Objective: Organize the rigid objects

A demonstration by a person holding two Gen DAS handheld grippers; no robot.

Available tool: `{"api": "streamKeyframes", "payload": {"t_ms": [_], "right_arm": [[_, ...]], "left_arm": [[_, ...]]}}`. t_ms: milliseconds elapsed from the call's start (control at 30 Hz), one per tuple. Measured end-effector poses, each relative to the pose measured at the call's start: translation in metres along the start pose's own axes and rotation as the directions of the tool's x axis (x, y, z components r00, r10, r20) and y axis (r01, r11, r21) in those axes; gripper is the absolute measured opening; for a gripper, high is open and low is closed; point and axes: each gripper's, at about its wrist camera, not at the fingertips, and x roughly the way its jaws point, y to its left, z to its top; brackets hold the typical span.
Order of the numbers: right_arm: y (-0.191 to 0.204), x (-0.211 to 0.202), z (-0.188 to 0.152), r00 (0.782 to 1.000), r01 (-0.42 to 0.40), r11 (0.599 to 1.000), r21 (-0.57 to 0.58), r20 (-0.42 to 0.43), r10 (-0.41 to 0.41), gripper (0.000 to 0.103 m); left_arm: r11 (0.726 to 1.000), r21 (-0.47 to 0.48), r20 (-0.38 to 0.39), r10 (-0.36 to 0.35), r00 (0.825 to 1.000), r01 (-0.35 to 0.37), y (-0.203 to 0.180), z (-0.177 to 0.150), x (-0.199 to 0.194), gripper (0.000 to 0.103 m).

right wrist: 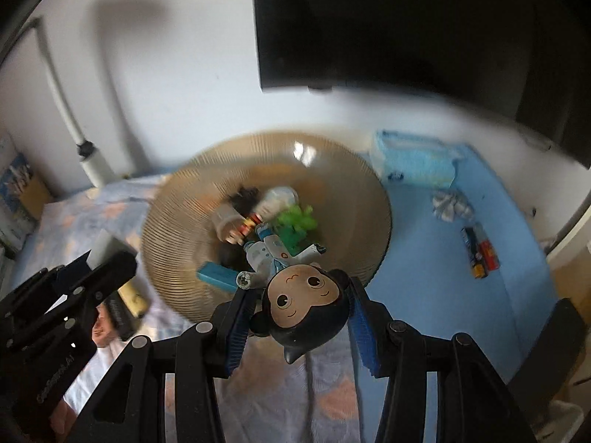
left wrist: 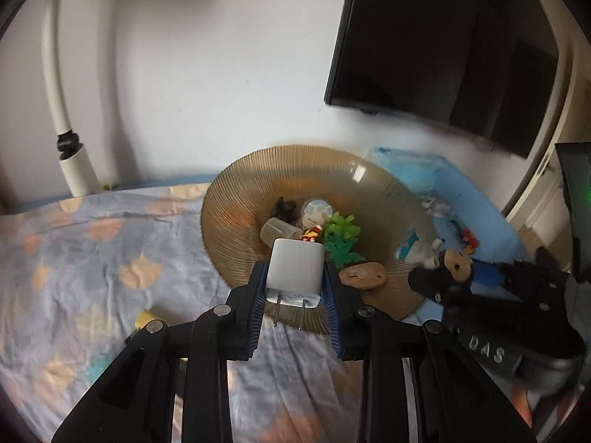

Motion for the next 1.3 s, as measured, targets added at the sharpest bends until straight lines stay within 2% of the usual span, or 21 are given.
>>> {"api": "streamKeyframes", "payload": {"t_ms": [33, 167, 267, 300, 333, 400, 500, 600, 633, 667, 700, 767, 833, 900, 967, 1067, 1133, 1300], "right_arm": [[-0.002, 0.005, -0.001, 1.0, -0.003, 1.0, 0.013, -0.015, 0.003, 0.048], [-0.015, 0.018, -0.002, 0.998, -0.026, 0.997, 0.077, -0.053, 0.03, 0.049], [-0.03, 0.005, -0.002, 1.0, -0.025, 0.992, 0.123, -0.011, 0.027, 0.052], [-0.034, -0.003, -0.001, 1.0, -0.02, 0.991, 0.134, 0.016, 0.018, 0.06], [-0.036, -0.01, -0.001, 0.999, -0.018, 0.99, 0.137, 0.038, 0.013, 0.061], [-0.035, -0.03, -0.003, 0.996, -0.023, 0.992, 0.125, 0.084, 0.012, 0.061], [-0.02, -0.051, -0.01, 0.994, -0.051, 0.993, 0.102, 0.103, 0.04, 0.061], [0.006, -0.067, -0.021, 0.988, -0.116, 0.992, 0.047, 0.11, 0.111, 0.061], [0.016, -0.072, -0.023, 0.986, -0.127, 0.992, 0.028, 0.109, 0.123, 0.061], [0.028, -0.077, -0.027, 0.984, -0.142, 0.99, 0.003, 0.109, 0.141, 0.061], [0.035, -0.08, -0.03, 0.983, -0.15, 0.989, -0.01, 0.109, 0.15, 0.061], [0.058, -0.087, -0.038, 0.978, -0.176, 0.983, -0.056, 0.107, 0.181, 0.062], [0.077, -0.087, -0.046, 0.977, -0.181, 0.979, -0.097, 0.097, 0.19, 0.067], [0.096, -0.079, -0.059, 0.98, -0.174, 0.976, -0.134, 0.079, 0.185, 0.072], [0.107, -0.068, -0.07, 0.983, -0.164, 0.976, -0.146, 0.057, 0.174, 0.072], [0.124, -0.04, -0.092, 0.98, -0.199, 0.968, -0.152, -0.039, 0.195, 0.072], [0.132, -0.026, -0.104, 0.98, -0.194, 0.967, -0.167, -0.083, 0.182, 0.072], [0.142, -0.003, -0.123, 0.977, -0.188, 0.96, -0.206, -0.141, 0.161, 0.072]], "left_arm": [[1.0, 0.009, -0.005, 0.009, 1.0, -0.009, -0.002, 0.001, 0.005, 0.027], [1.0, 0.008, -0.014, 0.0, 1.0, 0.0, 0.005, 0.007, 0.01, 0.055], [1.0, -0.016, 0.05, 0.021, 0.999, -0.02, 0.025, 0.001, -0.02, 0.069], [0.999, -0.021, 0.071, 0.035, 0.997, -0.034, 0.031, 0.0, -0.029, 0.069], [0.998, -0.042, 0.096, 0.052, 0.994, -0.048, 0.044, -0.004, -0.045, 0.069], [0.994, -0.087, 0.115, 0.07, 0.991, -0.06, 0.062, -0.009, -0.066, 0.069], [0.987, -0.134, 0.164, 0.112, 0.98, -0.091, 0.086, -0.021, -0.105, 0.069], [0.973, -0.14, 0.189, 0.209, 0.96, -0.184, 0.102, -0.036, -0.141, 0.069], [0.963, -0.151, 0.197, 0.25, 0.948, -0.222, 0.109, -0.044, -0.156, 0.069], [0.959, -0.161, 0.206, 0.264, 0.942, -0.234, 0.113, -0.049, -0.164, 0.069], [0.953, -0.183, 0.218, 0.278, 0.936, -0.241, 0.121, -0.058, -0.176, 0.07], [0.947, -0.219, 0.223, 0.284, 0.933, -0.236, 0.135, -0.076, -0.187, 0.082], [0.936, -0.263, 0.202, 0.291, 0.935, -0.235, 0.151, -0.099, -0.187, 0.084], [0.918, -0.287, 0.155, 0.328, 0.932, -0.275, 0.162, -0.117, -0.178, 0.083], [0.898, -0.307, 0.088, 0.356, 0.93, -0.315, 0.173, -0.139, -0.162, 0.083], [0.892, -0.312, 0.04, 0.356, 0.933, -0.327, 0.179, -0.164, -0.143, 0.083], [0.892, -0.309, 0.021, 0.353, 0.935, -0.33, 0.179, -0.177, -0.132, 0.083], [0.877, -0.345, -0.033, 0.343, 0.939, -0.333, 0.192, -0.197, -0.108, 0.083]]}}
